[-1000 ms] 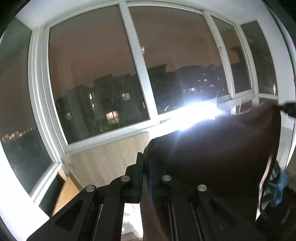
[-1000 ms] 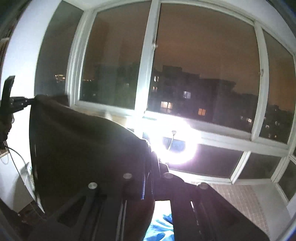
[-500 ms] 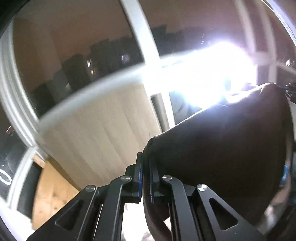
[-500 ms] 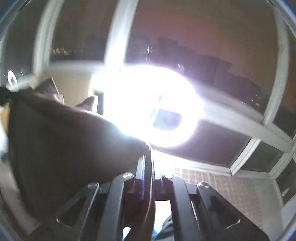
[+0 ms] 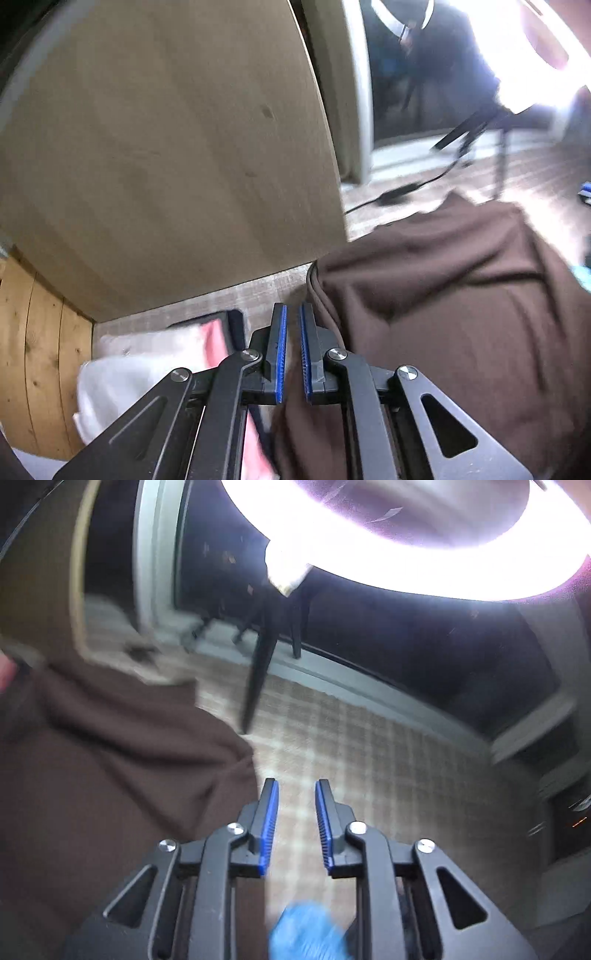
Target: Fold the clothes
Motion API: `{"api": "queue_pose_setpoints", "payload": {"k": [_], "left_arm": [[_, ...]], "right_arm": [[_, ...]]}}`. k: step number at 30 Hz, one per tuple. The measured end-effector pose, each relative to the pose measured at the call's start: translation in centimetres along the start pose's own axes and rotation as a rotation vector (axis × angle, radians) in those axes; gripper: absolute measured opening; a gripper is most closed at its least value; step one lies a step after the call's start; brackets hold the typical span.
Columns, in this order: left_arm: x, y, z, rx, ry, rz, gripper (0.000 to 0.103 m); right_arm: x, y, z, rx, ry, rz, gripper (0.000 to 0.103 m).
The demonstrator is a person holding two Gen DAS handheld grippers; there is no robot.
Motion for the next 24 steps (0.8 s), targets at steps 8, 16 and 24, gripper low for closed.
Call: {"api": "queue_pose_setpoints", "payload": {"k": [8, 16, 24], "left_arm": [[-2.8, 10.3, 16.6, -0.046, -0.032, 0.141, 0.028], [-0.4, 3.4, 26.8, -0.249, 0.166, 0.292, 0.025], [2.8, 1.3, 29.0, -0.312, 0.115, 0.337, 0.002]], "right_arm": [[-6.5, 9.0, 19.8, -0.138, -0.097, -0.1, 0.074], [-11.8, 11.3, 29.2, -0.288, -0.042, -0.021, 0.074], [-11.9, 13.5, 27.7, -0.252, -0.058, -0.076, 0.007]]}}
Point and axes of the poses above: each gripper's, at about its wrist camera, not at the fingertips, and y roughly against the way its jaws point, x to its right, z to its underside, the point moved 10 cm from there along -y, roughly the way its jaws point, and after that the axes turned 7 degrees about y, right-handed, at the moved point
